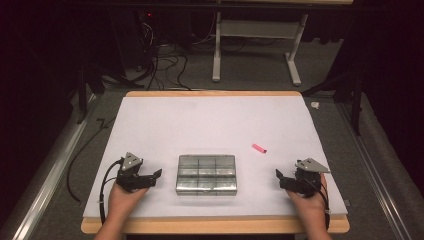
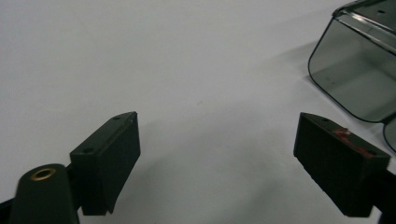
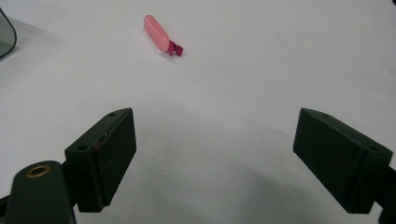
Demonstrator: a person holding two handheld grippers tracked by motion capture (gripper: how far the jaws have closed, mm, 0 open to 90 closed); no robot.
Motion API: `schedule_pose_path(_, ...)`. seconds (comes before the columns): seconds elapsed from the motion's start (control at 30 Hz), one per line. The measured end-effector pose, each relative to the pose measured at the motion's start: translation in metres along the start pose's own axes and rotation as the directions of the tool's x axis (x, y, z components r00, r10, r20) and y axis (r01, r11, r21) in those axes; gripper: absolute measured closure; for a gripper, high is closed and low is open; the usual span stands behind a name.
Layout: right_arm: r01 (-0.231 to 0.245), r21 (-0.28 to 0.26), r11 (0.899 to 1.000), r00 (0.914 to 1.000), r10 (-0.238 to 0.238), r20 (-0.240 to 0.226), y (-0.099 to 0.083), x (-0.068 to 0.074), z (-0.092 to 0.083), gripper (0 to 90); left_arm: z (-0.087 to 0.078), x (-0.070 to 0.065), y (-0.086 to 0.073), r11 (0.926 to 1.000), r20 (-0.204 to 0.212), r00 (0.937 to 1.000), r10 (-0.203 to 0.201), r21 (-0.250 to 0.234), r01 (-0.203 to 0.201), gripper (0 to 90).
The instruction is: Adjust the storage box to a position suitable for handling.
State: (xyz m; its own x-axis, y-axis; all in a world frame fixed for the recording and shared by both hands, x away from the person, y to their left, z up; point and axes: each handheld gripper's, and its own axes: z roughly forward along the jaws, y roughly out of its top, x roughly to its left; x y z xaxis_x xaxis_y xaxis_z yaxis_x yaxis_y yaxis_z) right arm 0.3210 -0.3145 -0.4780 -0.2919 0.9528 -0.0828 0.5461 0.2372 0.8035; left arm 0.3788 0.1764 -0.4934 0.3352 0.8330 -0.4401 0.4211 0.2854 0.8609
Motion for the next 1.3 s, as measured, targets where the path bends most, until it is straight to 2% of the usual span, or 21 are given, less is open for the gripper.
schedule_pose_path(0.13, -0.02, 0.002, 1.0, 0.9998, 0.02, -0.007, 0.0, -0.002, 0.0, 14.0, -0.003, -0.002, -0.002, 0.9994, 0.021, 0.9995, 0.024, -0.024, -0.024, 19.3)
schedule_pose_path(0.27, -0.04, -0.013, 0.999, 0.9992, 0.04, -0.009, -0.001, -0.004, -0.002, 13.8, -0.004, -0.003, -0.002, 0.9992, 0.027, 0.9992, 0.029, -0.029, -0.028, 21.7)
schedule_pose_path(0.4, -0.07, -0.007, 0.998, 0.9975, 0.07, 0.001, -0.001, -0.005, -0.002, 14.0, -0.005, -0.002, 0.0, 0.9991, 0.033, 0.9994, 0.008, -0.041, -0.006, 22.0)
schedule_pose_path(0.6, -0.048, 0.002, 0.999, 0.9988, 0.048, 0.002, 0.0, -0.003, -0.001, 15.1, -0.004, -0.002, -0.001, 0.9994, 0.03, 0.9995, 0.01, -0.034, -0.009, 21.7)
schedule_pose_path(0.7, -0.074, -0.006, 0.997, 0.9971, 0.074, -0.021, 0.001, -0.001, -0.001, 15.4, -0.004, -0.002, -0.001, 0.9994, 0.027, 0.9994, 0.02, -0.029, -0.019, 22.3)
schedule_pose_path(0.83, -0.05, -0.021, 0.999, 0.9976, 0.049, -0.049, 0.006, 0.007, -0.001, 17.0, -0.003, -0.002, -0.001, 0.9994, 0.026, 0.9996, 0.013, -0.033, -0.012, 22.4)
schedule_pose_path(0.97, -0.051, -0.033, 0.998, 0.9956, 0.048, -0.081, 0.012, 0.015, -0.001, 18.4, -0.004, -0.002, -0.001, 0.9993, 0.022, 0.9995, 0.021, -0.031, -0.021, 22.3)
schedule_pose_path(1.07, -0.042, -0.04, 0.998, 0.9947, 0.038, -0.096, 0.016, 0.021, 0.0, 19.2, -0.004, -0.002, 0.0, 0.9992, 0.025, 0.9997, 0.006, -0.039, -0.005, 21.9)
schedule_pose_path(1.17, -0.049, -0.033, 0.998, 0.9922, 0.045, -0.116, 0.02, 0.025, 0.003, 20.1, -0.004, -0.001, 0.0, 0.9992, 0.025, 0.9997, 0.003, -0.04, -0.002, 22.0)
schedule_pose_path(1.3, -0.033, -0.022, 0.999, 0.9925, 0.03, -0.119, 0.025, 0.028, 0.008, 22.0, -0.004, -0.001, 0.0, 0.9989, 0.021, 0.9998, 0.005, -0.047, -0.004, 21.1)
